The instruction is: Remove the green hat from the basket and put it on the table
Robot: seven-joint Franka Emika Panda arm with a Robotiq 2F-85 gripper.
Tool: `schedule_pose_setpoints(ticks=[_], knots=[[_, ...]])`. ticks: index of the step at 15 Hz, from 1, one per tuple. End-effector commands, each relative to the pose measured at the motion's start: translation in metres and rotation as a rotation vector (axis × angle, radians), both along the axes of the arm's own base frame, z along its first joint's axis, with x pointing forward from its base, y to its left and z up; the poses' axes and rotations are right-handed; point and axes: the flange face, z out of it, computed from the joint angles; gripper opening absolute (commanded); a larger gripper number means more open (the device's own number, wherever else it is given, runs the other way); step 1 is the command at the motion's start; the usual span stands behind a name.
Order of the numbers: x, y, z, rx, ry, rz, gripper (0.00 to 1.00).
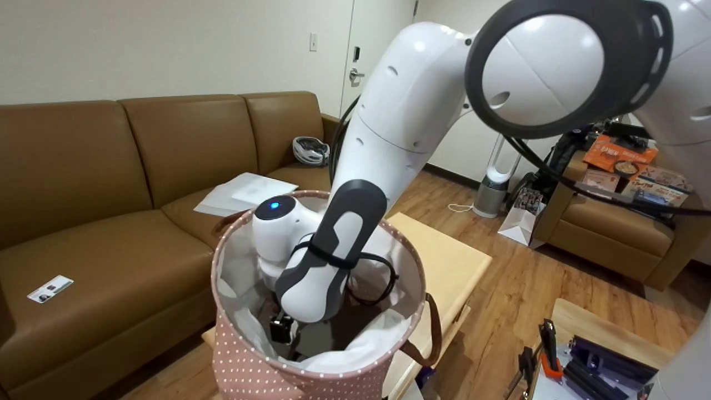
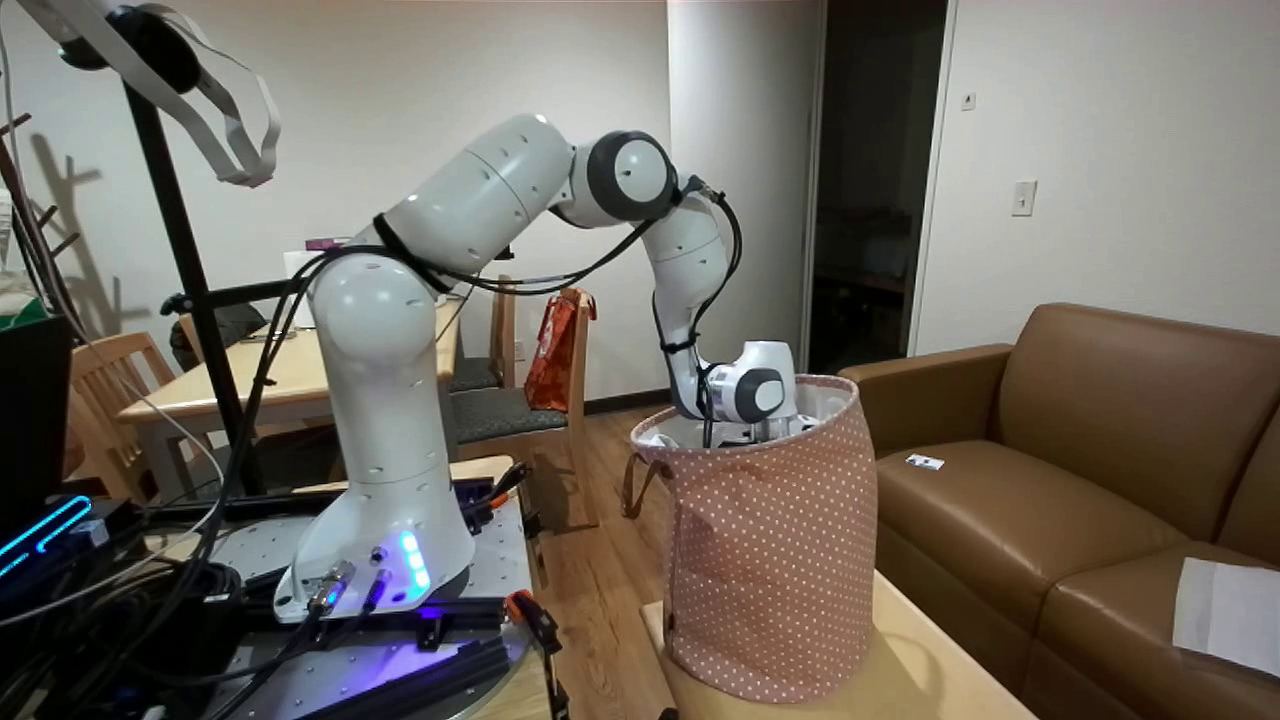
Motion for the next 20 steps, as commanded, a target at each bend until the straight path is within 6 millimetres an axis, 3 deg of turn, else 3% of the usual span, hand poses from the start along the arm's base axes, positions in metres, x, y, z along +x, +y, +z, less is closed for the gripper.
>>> schedule_pose_setpoints(ticks=[1, 2, 3, 7, 8, 10, 13, 20], knots=[[0.003, -0.004, -0.004, -0.018, -0.044, 0.006, 1.0], [0.004, -0.006, 0.0, -0.046, -0.051, 0.012, 0.75], [0.006, -0.008, 0.002, -0.052, -0.054, 0.017, 0.74], [0.009, -0.01, 0.009, -0.079, -0.076, 0.022, 0.45], [0.009, -0.01, 0.011, -0.087, -0.072, 0.019, 0.87], [0.007, -0.013, 0.02, -0.12, -0.072, 0.015, 0.87], [0.01, -0.022, 0.038, -0.191, -0.105, 0.023, 1.0], [0.017, -0.036, 0.064, -0.271, -0.151, 0.032, 1.0]])
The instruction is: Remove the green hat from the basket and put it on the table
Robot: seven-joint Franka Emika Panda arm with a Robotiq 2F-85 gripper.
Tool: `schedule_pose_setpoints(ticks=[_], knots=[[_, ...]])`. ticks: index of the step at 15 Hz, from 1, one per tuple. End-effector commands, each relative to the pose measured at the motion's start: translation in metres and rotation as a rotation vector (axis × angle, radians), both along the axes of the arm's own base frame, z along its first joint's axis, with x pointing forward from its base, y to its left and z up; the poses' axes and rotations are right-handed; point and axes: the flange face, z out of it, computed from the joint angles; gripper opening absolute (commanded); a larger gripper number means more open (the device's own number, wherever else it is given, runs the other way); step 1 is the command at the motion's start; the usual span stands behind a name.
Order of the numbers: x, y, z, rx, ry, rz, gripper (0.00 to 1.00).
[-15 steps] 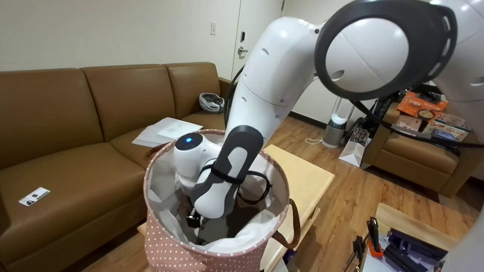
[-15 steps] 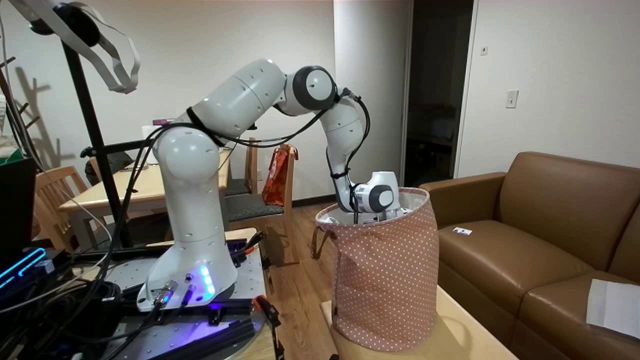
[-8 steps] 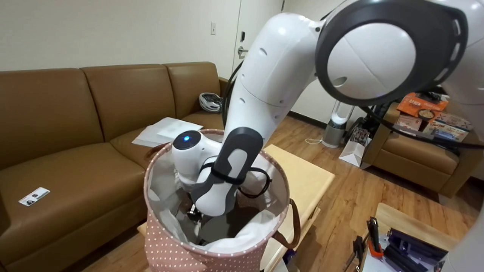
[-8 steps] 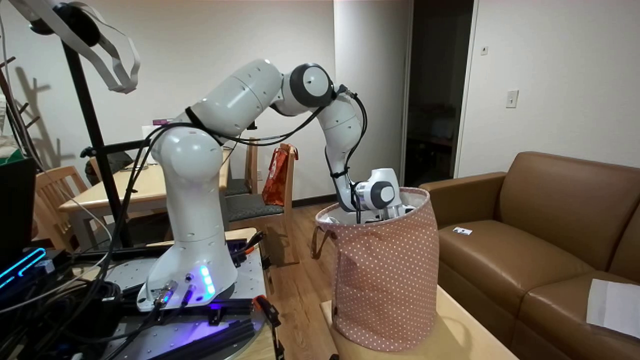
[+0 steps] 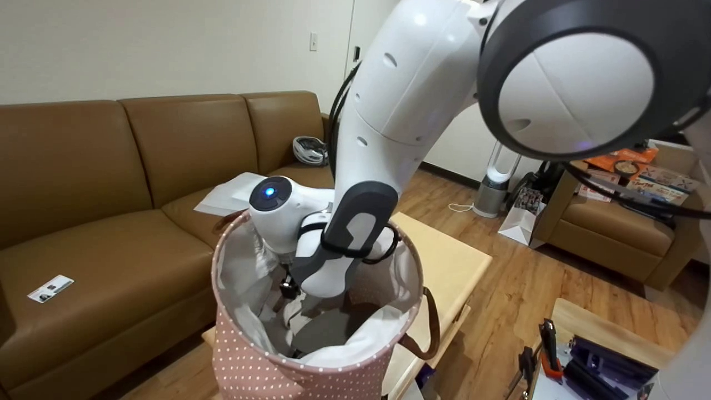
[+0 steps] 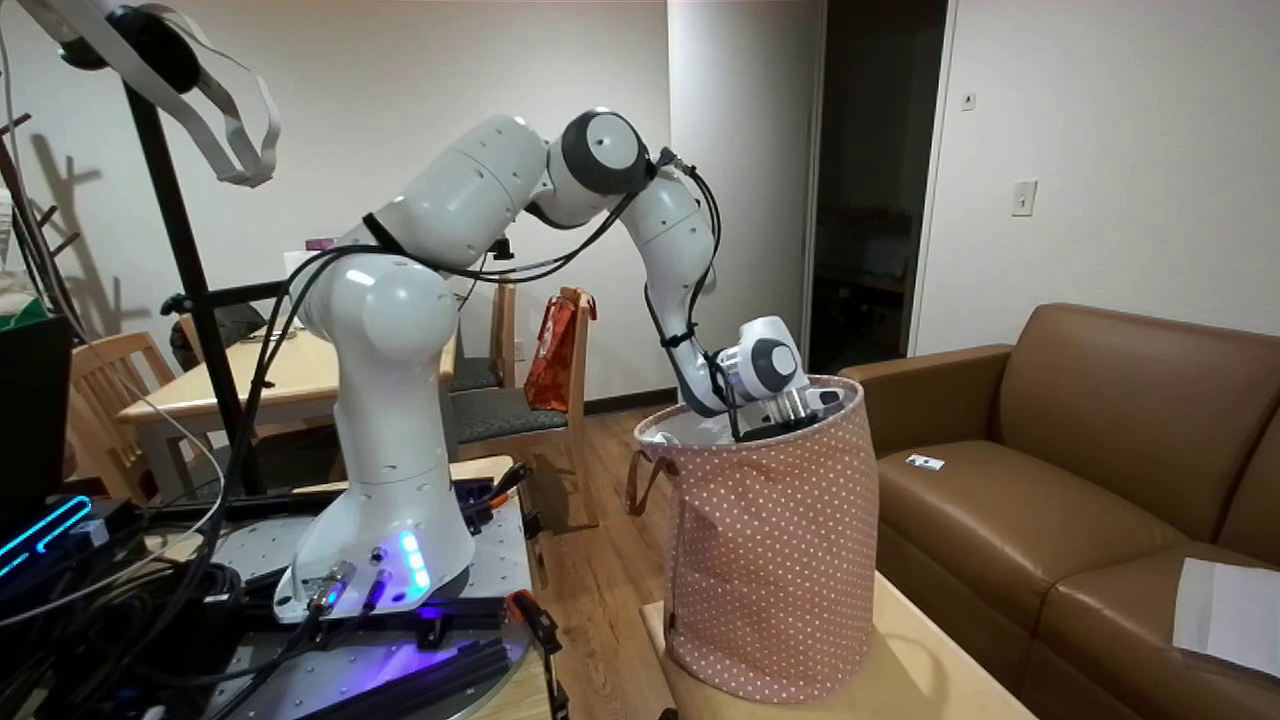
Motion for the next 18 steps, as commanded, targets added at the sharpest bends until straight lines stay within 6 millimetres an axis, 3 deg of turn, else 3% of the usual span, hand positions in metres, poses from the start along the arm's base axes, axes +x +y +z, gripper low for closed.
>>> schedule_pose_setpoints(ticks=[1, 8, 18], knots=[[-0.007, -0.008, 0.013, 0.001, 0.004, -0.027, 1.0], [-0.012, -0.009, 0.013, 0.137, 0.058, -0.013, 1.0], [-0.044, -0.01, -0.016, 0.255, 0.376, -0.016, 1.0]])
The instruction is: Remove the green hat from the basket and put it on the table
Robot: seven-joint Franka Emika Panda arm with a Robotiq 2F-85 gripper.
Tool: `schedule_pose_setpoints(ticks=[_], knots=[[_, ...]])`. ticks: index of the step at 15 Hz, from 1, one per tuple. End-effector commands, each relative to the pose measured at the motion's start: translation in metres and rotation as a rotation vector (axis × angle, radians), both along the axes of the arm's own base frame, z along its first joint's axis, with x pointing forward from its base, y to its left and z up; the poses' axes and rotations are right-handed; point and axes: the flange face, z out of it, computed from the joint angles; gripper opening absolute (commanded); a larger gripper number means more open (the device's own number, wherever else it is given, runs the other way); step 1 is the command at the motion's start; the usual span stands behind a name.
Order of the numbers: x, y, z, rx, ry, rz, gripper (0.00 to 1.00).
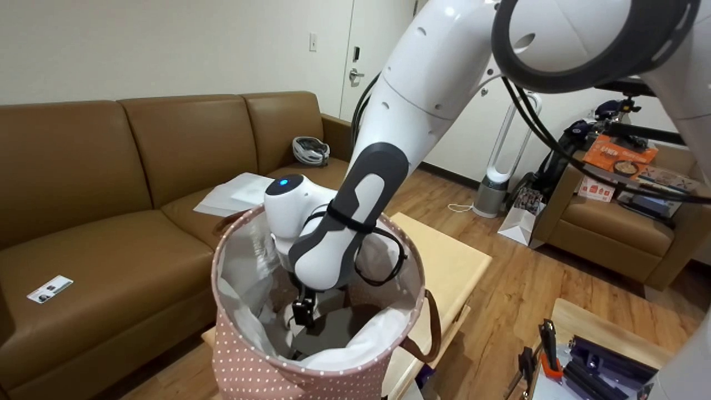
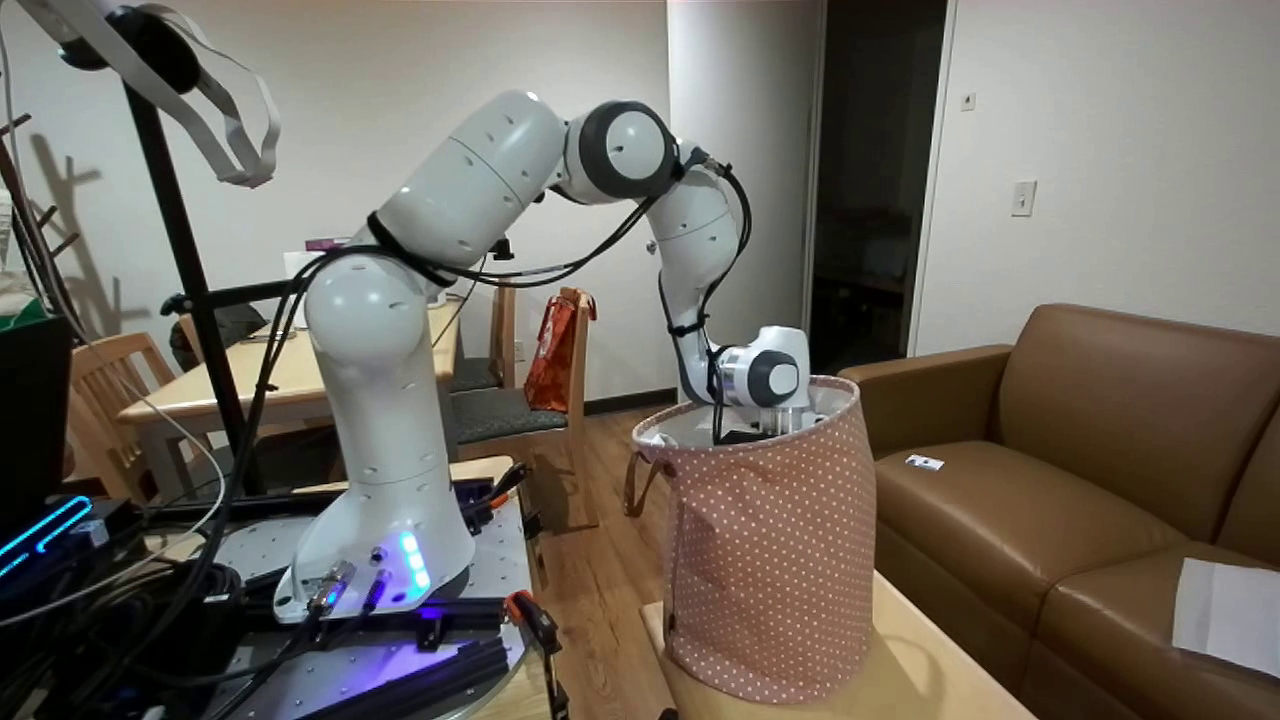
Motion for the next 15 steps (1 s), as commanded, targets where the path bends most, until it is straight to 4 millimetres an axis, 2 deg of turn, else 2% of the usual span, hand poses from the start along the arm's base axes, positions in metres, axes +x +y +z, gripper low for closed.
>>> schedule_pose_setpoints(ticks=[1, 9, 15], knots=[[-0.015, -0.003, 0.004, 0.031, 0.108, 0.032, 1.0], [-0.024, -0.002, -0.008, 0.053, 0.19, 0.101, 1.0], [-0.032, -0.004, -0.029, 0.041, 0.229, 0.14, 1.0]])
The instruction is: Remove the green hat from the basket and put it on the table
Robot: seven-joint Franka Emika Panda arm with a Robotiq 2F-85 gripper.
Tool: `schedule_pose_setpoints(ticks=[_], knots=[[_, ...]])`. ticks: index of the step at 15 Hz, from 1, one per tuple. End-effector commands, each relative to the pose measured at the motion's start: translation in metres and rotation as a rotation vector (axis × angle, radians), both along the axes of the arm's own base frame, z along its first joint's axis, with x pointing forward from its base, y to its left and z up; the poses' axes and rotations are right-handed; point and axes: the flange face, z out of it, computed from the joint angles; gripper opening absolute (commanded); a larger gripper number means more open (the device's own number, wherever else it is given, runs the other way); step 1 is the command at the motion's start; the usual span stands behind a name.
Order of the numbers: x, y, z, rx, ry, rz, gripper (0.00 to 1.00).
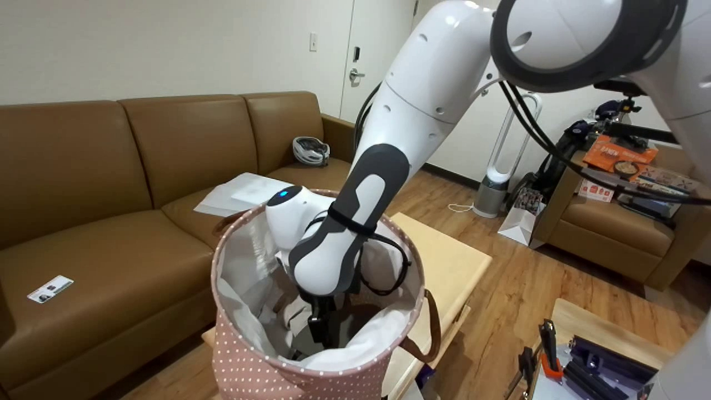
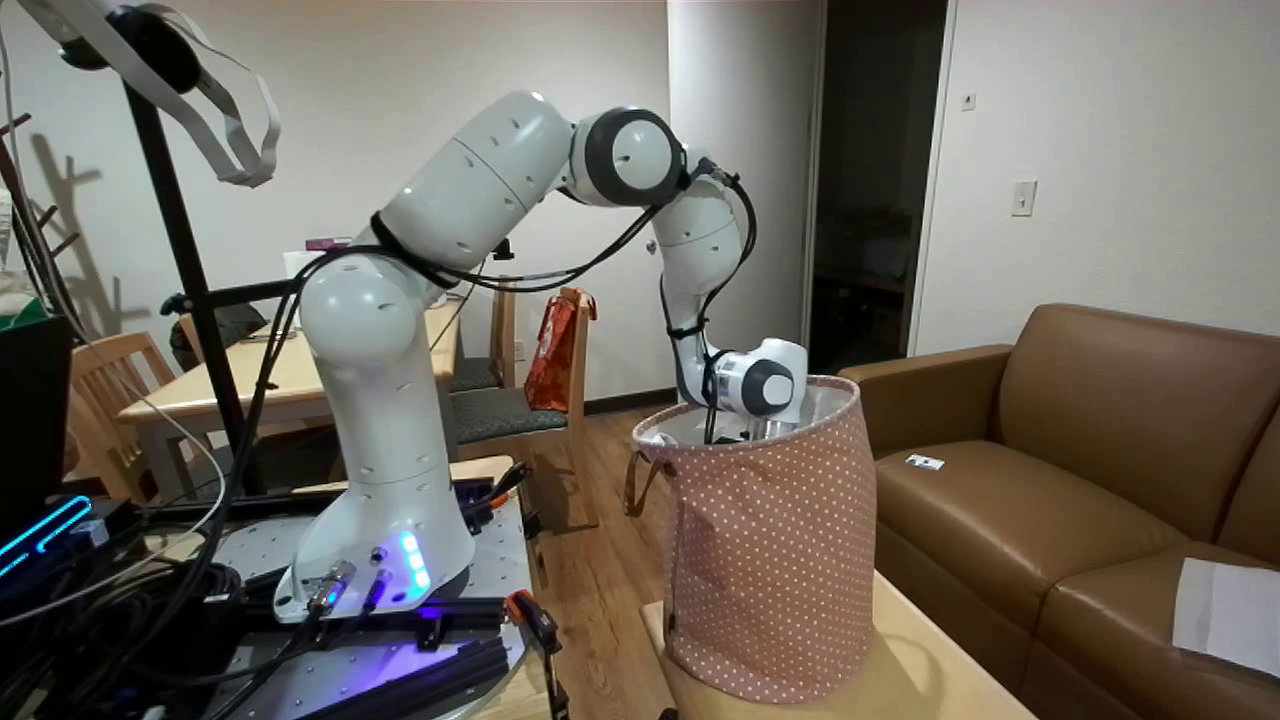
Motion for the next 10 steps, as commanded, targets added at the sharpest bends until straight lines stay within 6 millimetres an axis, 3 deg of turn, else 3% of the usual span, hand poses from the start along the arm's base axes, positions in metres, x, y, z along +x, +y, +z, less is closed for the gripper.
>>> schedule_pose_setpoints(ticks=[1, 5, 7, 10], knots=[[-0.008, -0.004, -0.012, 0.004, 0.048, 0.035, 1.0], [-0.015, -0.004, -0.028, 0.037, 0.069, 0.023, 1.0], [-0.018, -0.005, -0.032, 0.05, 0.076, 0.017, 0.74], [-0.019, -0.007, -0.034, 0.062, 0.076, 0.001, 0.53]])
